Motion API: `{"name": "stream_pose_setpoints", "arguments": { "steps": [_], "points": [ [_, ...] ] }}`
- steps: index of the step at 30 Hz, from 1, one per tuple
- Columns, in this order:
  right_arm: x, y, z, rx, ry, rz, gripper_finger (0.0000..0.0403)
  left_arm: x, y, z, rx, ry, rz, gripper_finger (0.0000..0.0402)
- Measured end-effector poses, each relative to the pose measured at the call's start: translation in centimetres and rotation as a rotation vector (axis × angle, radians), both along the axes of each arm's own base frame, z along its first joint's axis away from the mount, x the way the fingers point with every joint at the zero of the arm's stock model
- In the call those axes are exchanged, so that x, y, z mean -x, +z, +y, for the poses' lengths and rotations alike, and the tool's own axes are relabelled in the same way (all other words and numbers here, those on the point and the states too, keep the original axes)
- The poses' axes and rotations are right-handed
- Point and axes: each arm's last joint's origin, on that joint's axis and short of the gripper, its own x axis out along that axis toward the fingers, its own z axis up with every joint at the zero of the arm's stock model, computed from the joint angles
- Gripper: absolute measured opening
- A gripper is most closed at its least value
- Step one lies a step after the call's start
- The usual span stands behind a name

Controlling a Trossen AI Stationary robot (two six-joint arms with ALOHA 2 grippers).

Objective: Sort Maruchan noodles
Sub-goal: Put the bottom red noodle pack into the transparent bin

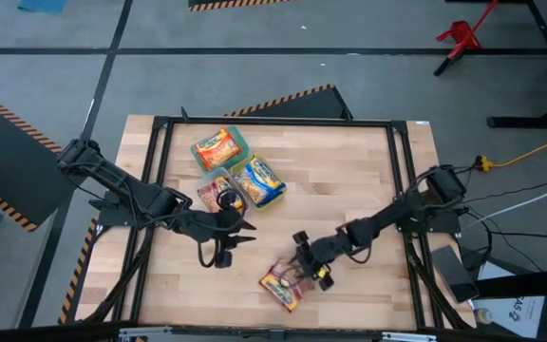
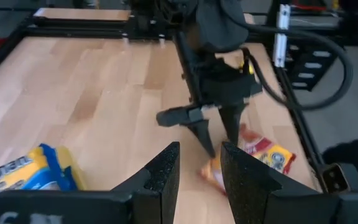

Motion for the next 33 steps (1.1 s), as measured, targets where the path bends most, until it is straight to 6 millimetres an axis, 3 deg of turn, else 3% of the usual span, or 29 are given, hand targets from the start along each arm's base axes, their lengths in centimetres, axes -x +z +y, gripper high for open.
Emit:
{"name": "stream_pose_setpoints", "arguments": {
  "steps": [6,13,26,33],
  "points": [
    [-1.6,0.1,-3.9,0.066,-0.202,-0.044,0.0207,-0.2,-0.4,0.1,0.026,0.107,0.003,0.011],
    [-2.6,0.4,-7.1,0.069,-0.322,-0.079,0.0207,-1.5,-3.3,-1.1,0.058,0.197,0.086,0.011],
    [-1.6,1.6,-4.3,0.073,-0.255,-0.101,0.0207,-4.9,-13.3,-4.2,-0.078,0.234,0.328,0.011],
    [-1.4,1.5,-3.9,0.072,-0.242,-0.092,0.0207,-4.9,-14.7,-5.1,-0.098,0.099,0.411,0.011]
  ]
}}
